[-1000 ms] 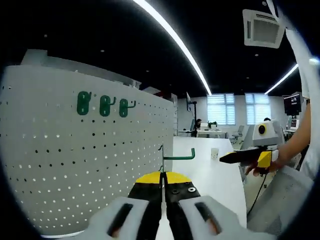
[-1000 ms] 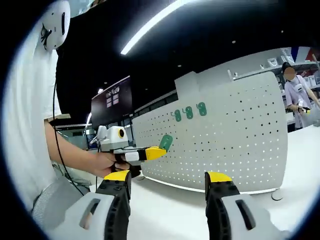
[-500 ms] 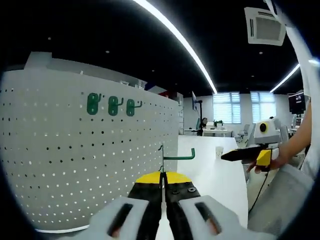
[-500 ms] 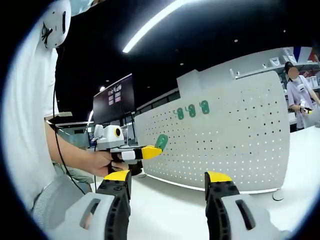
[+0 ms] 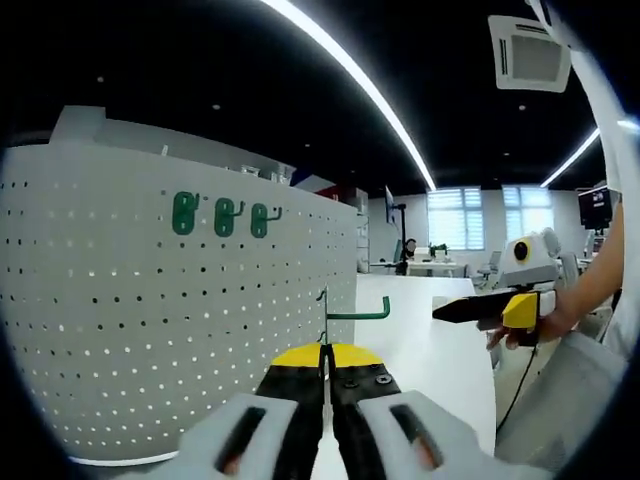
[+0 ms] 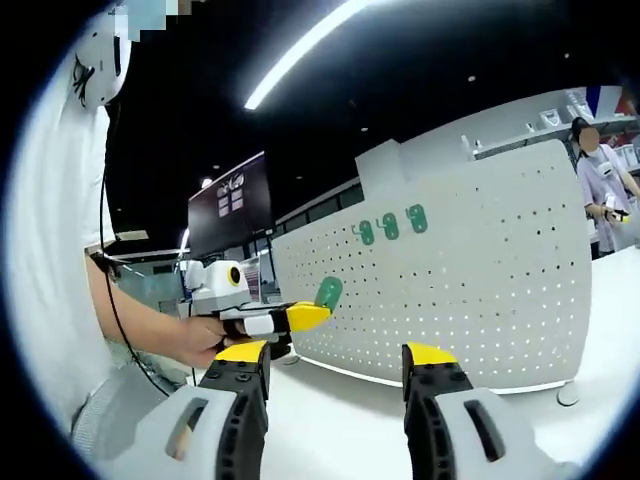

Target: Insert the hook assembly into the mounting plate slot until the hook locks in place.

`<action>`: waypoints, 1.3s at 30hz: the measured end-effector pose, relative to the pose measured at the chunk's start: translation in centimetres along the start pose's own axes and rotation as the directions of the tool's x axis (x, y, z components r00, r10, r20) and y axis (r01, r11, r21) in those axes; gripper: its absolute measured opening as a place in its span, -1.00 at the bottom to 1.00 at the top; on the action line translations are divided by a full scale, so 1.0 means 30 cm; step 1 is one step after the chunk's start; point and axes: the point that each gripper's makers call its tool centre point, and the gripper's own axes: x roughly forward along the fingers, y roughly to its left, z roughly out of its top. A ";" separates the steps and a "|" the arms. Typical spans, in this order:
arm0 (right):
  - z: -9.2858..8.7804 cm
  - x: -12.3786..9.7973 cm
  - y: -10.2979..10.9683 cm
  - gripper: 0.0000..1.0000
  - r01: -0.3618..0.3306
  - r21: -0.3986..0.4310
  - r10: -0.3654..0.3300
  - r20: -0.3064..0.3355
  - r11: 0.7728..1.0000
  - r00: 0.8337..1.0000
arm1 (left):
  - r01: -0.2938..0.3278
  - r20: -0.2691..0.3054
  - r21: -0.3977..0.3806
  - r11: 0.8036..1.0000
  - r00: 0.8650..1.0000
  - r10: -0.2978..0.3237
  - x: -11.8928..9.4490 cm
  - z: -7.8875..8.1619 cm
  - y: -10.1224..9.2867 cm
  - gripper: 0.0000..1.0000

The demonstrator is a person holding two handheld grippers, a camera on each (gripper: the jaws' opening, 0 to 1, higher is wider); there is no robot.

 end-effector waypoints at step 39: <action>0.074 0.230 0.079 -0.66 -0.070 0.066 0.066 0.059 0.995 0.996 | -0.073 0.060 -0.011 0.997 0.995 0.074 -0.040 0.072 -0.055 -0.98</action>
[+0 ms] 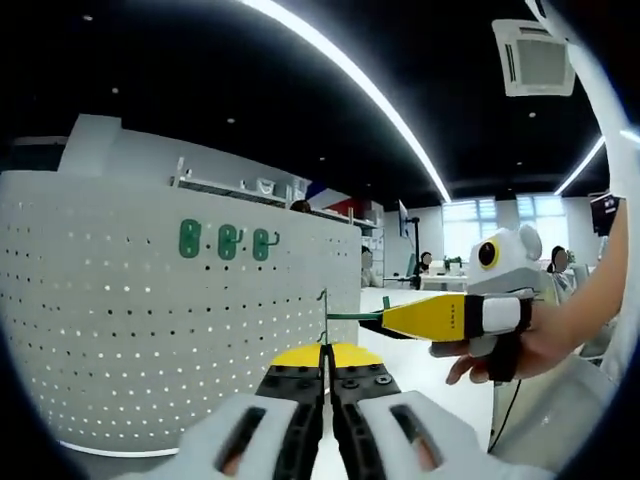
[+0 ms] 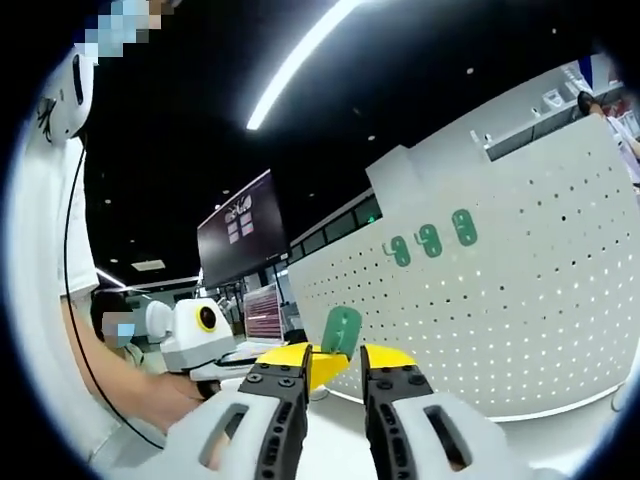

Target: Insert the hook assembly into the mounting plate slot until the hook locks in place.

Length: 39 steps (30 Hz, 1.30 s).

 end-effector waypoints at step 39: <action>0.000 0.052 -0.022 -0.97 0.087 0.040 -0.087 -0.010 0.995 0.996 | -0.023 -0.009 0.024 0.999 1.000 0.023 0.002 -0.002 -0.022 -0.98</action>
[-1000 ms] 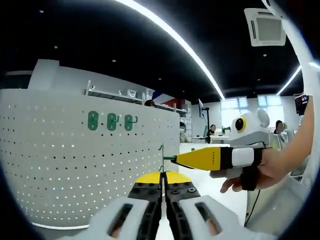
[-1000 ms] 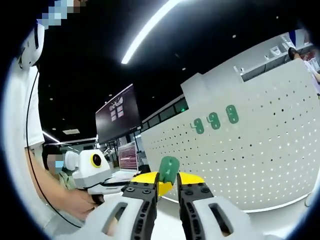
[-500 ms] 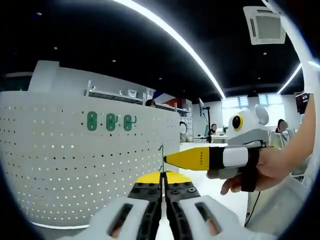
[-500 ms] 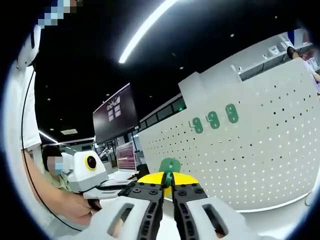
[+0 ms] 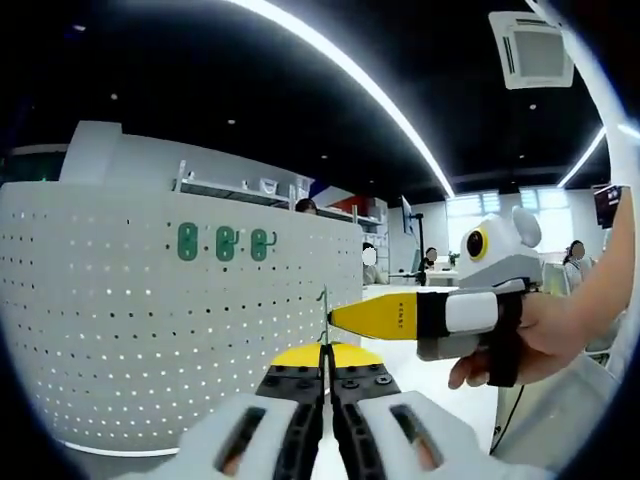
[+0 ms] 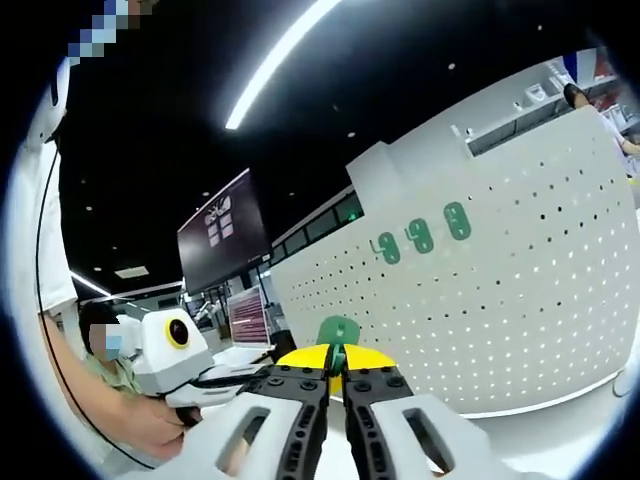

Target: Insert the hook assembly into the mounting plate slot until the hook locks in place.

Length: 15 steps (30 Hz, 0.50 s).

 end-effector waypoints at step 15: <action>0.000 0.000 0.014 -0.99 -0.004 -0.067 0.003 -0.012 0.998 1.000 | -0.006 -0.009 0.021 1.000 1.000 0.006 0.002 0.005 0.001 -0.97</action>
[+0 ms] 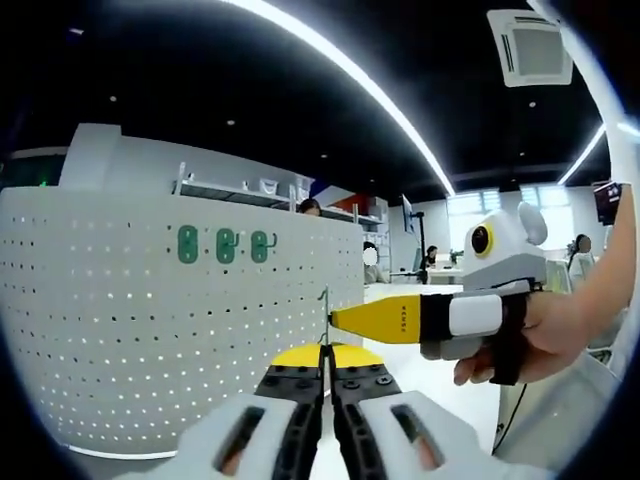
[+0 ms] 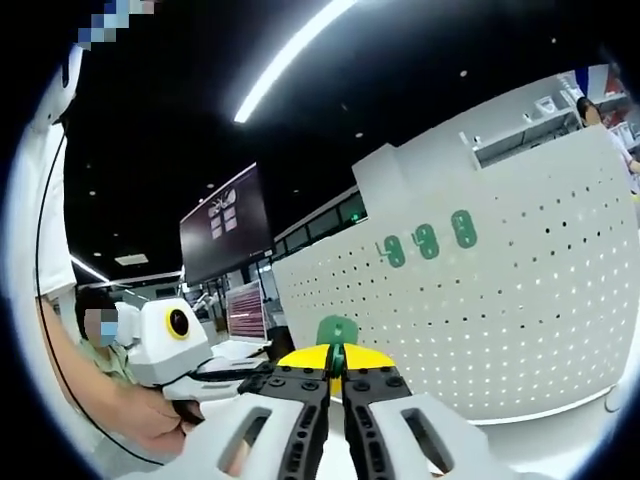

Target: Insert the hook assembly into the mounting plate slot until the hook locks in place.

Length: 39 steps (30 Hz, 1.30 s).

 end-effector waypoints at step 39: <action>-0.032 -0.016 -0.029 -0.99 0.070 -0.309 -0.102 -0.088 0.948 0.991 | -0.091 -0.091 -0.088 0.992 0.992 0.083 -0.022 -0.086 0.087 0.55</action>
